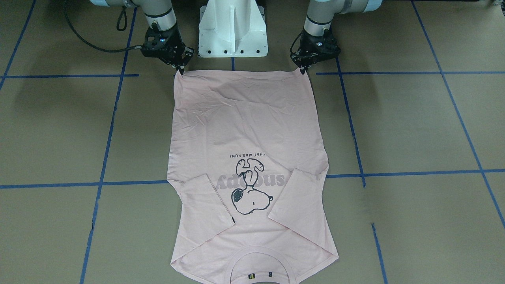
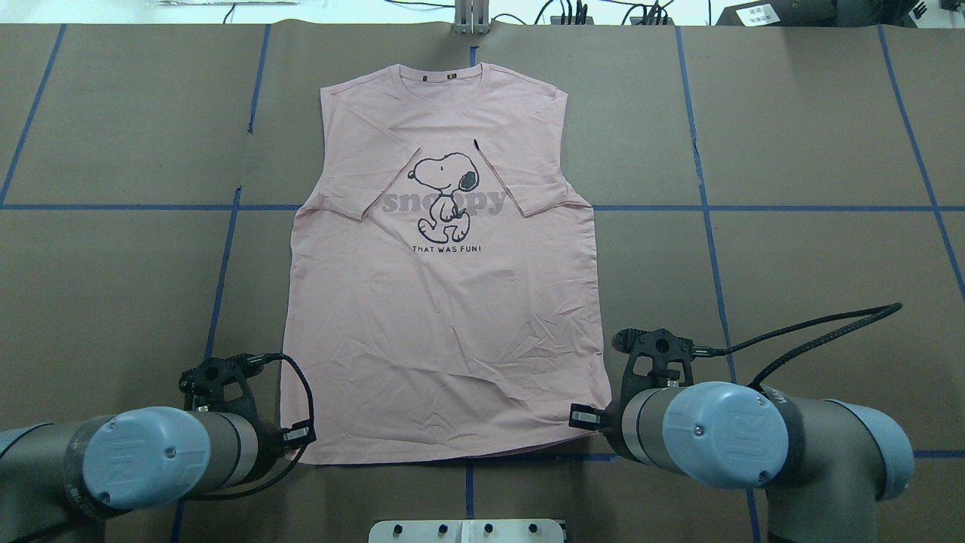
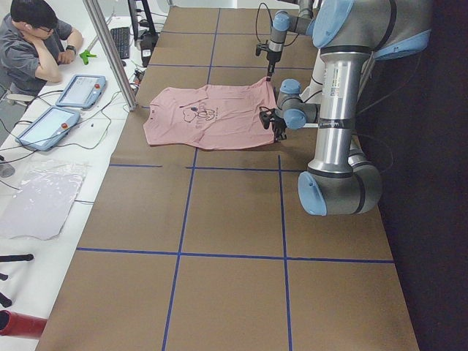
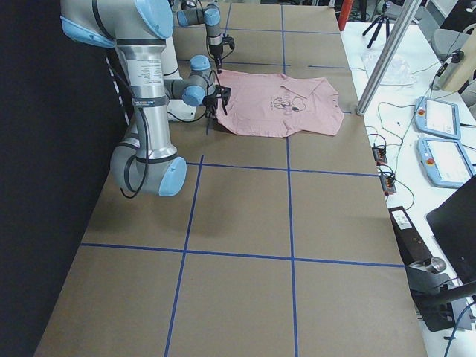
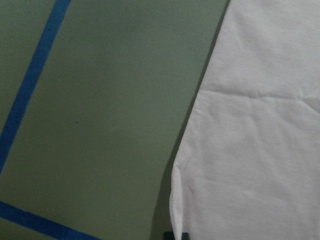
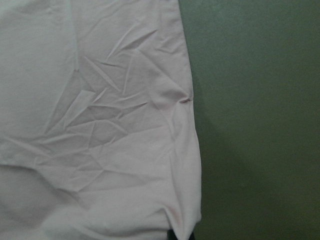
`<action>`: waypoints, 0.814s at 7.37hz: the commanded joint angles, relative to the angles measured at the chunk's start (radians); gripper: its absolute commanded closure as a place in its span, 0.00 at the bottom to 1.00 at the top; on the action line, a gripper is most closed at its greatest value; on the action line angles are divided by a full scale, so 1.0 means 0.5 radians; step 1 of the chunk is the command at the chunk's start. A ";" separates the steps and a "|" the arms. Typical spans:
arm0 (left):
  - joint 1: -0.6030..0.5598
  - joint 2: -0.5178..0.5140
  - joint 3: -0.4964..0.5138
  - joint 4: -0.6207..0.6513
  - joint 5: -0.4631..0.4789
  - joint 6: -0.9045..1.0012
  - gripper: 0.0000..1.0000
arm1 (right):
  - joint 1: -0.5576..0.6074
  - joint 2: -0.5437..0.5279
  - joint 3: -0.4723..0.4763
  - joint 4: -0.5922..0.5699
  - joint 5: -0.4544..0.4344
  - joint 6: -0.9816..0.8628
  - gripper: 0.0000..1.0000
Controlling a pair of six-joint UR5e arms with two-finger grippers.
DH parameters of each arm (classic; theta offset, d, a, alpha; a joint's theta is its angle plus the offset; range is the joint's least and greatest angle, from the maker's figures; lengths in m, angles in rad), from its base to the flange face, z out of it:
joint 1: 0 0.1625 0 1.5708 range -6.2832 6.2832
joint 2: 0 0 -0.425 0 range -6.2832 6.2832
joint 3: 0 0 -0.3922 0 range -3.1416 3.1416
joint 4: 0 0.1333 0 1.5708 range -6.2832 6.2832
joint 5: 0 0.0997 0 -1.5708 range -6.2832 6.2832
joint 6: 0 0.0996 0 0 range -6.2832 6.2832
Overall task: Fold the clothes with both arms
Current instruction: 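Lower both grippers and grasp the two hem corners, then lift the hem with both grippers and carry it toward the collar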
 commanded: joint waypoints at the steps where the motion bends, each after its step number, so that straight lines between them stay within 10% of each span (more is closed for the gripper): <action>1: 0.029 0.021 -0.273 0.133 -0.011 0.008 1.00 | -0.019 -0.131 0.174 -0.008 0.054 0.001 1.00; 6: 0.342 0.030 -0.692 0.561 -0.029 0.133 1.00 | -0.423 -0.401 0.487 -0.014 0.027 0.228 1.00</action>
